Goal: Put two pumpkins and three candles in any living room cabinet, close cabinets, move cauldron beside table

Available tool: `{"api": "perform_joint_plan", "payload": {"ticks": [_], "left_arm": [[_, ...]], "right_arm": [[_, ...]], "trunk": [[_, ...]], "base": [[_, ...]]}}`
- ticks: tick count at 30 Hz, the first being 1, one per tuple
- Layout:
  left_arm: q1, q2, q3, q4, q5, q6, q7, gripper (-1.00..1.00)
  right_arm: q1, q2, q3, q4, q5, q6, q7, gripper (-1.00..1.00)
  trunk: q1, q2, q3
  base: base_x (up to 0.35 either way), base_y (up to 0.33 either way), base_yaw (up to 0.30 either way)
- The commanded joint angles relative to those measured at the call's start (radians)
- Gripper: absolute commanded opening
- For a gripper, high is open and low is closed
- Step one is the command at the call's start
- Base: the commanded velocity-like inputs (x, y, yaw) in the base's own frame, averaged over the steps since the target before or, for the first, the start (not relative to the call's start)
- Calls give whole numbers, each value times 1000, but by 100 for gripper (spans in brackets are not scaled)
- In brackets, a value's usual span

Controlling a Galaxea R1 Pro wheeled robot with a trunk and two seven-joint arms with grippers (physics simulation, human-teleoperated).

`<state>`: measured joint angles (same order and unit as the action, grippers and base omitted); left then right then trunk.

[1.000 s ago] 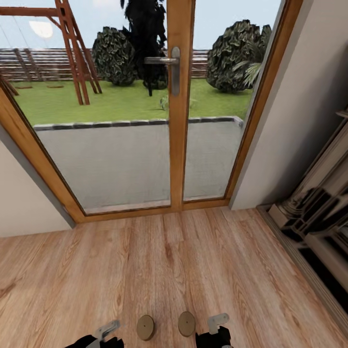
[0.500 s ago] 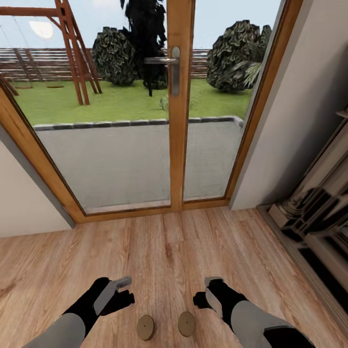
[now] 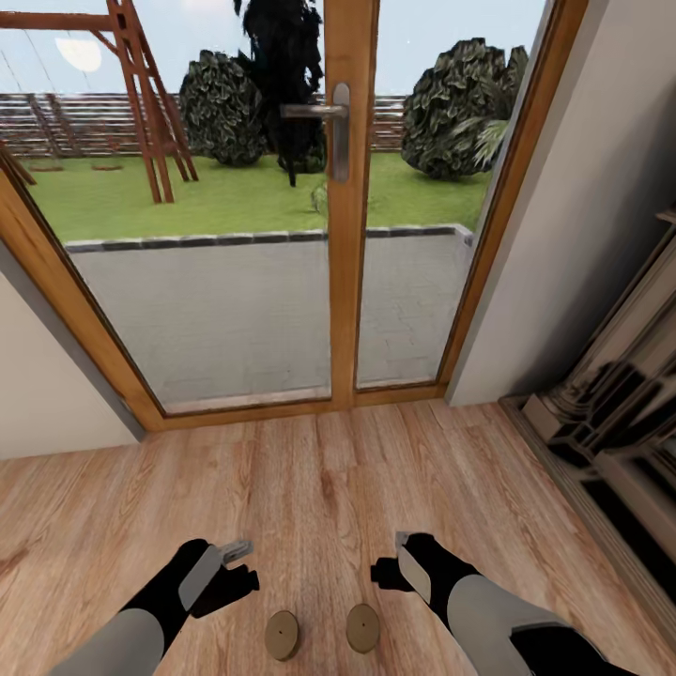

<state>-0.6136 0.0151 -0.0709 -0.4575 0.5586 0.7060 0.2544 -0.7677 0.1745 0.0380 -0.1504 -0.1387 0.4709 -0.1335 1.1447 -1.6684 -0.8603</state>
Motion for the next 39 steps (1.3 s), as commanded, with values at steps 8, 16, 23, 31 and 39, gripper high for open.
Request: {"api": "perform_joint_plan", "payload": {"ticks": [8,16,23,31,39], "left_arm": [[0,-23,1,25,0,-9,2,100],[0,-23,3,41,1,-13,0,100],[0,-23,5,58,1,-14,-1,100],[-2,-27,2,46,-5,-12,6,100],[-80,-56,-42,-53,-7,7,146,100]], "right_arm": [[4,0,2,0,2,-64,3,100],[8,0,2,0,3,-73,5,100],[12,0,2,6,4,-74,-6,100],[13,0,2,26,69,-174,34,100],[13,0,-1,26,67,-208,42,100]], "trunk": [[31,-56,-25],[61,-112,-50],[88,-161,-72],[119,-217,-97],[150,-273,-122]], "base": [[0,0,0],[0,0,0],[0,0,0],[0,0,0],[0,0,0]]}}
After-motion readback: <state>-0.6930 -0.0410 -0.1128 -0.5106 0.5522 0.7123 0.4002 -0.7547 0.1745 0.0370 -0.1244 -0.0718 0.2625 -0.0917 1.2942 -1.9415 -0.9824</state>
